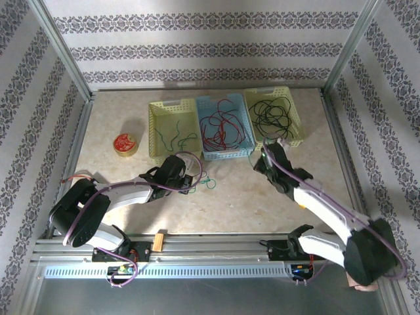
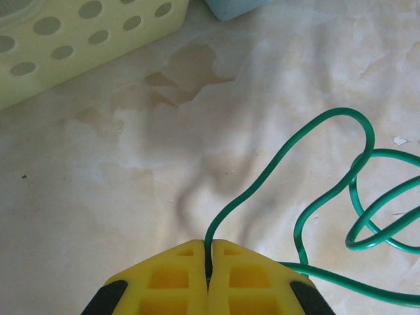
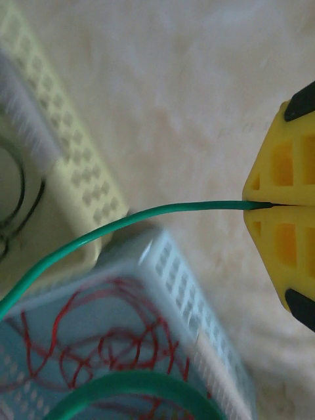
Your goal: Untangle the cables
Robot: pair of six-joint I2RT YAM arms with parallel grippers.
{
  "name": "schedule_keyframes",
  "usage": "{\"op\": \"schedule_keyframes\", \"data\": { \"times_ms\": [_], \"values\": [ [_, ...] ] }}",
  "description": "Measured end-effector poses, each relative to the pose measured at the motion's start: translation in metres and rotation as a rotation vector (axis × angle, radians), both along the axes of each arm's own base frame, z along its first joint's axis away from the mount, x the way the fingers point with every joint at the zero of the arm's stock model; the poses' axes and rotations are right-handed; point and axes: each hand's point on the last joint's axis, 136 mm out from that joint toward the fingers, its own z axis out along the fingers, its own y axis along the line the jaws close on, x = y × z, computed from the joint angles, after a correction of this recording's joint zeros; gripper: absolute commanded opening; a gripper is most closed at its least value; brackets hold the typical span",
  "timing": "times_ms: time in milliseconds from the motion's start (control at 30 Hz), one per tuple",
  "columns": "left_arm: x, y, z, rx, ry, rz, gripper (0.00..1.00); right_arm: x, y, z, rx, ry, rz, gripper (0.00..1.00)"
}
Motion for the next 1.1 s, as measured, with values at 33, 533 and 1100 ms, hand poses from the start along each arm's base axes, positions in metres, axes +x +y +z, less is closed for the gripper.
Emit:
{"op": "schedule_keyframes", "data": {
  "times_ms": [33, 533, 1100],
  "values": [
    [0.0, 0.0, 0.0, 0.0, 0.0, 0.0, 0.01, 0.013, 0.015, 0.007, 0.003, -0.002, 0.037, 0.0],
    [-0.002, 0.005, 0.003, 0.0, -0.021, 0.016, 0.08, 0.144, 0.241, 0.011, 0.069, 0.019, 0.544, 0.35],
    [-0.001, 0.007, 0.004, 0.002, -0.028, 0.021, 0.04, 0.031, 0.169, 0.025, 0.028, 0.013, 0.653, 0.45]
  ]
}}
